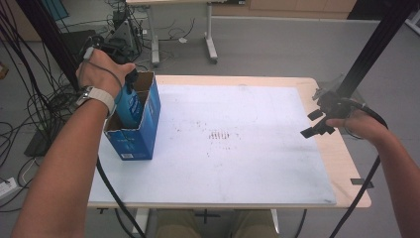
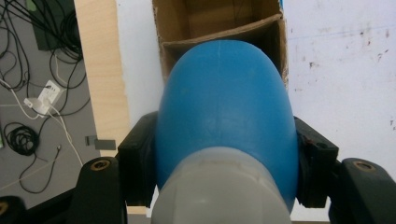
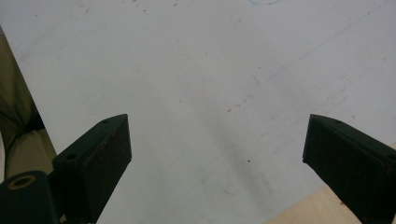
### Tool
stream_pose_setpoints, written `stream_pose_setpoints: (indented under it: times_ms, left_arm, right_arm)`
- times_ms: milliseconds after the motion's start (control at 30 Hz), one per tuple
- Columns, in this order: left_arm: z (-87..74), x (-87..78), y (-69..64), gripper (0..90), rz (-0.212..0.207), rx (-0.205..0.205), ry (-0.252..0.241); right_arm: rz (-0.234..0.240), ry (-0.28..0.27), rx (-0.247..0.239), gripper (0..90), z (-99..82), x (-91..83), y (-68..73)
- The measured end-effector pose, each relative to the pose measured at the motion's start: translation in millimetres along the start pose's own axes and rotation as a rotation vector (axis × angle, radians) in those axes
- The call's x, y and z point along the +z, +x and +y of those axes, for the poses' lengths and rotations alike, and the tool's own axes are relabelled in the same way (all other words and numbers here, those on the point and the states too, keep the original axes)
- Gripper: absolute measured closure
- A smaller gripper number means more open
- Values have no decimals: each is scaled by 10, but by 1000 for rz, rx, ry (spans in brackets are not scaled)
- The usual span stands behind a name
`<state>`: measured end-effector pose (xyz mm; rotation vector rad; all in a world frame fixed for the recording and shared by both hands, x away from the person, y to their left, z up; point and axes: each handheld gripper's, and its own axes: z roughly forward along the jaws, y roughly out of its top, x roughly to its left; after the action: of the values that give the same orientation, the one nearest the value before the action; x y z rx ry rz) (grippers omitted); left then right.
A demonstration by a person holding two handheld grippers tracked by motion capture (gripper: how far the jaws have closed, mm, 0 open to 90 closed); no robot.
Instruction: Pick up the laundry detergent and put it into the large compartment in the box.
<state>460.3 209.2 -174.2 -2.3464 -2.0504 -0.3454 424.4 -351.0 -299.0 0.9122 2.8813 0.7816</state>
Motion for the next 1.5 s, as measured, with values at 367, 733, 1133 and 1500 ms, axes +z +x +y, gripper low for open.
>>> stream_pose_setpoints:
  times_ms: [367,733,1133,1500]
  left_arm:
    - [-14,162,-20,376,21,17,6]
    - [-16,317,-49,380,14,22,15]
    - [-32,478,-66,381,5,25,34]
    - [-48,587,-66,382,-4,25,42]
  right_arm:
    - [0,3,7,76,-13,20,-2]
    - [3,7,18,76,-47,44,-12]
    - [6,11,22,76,-56,68,-13]
    - [8,10,28,76,-79,95,-23]
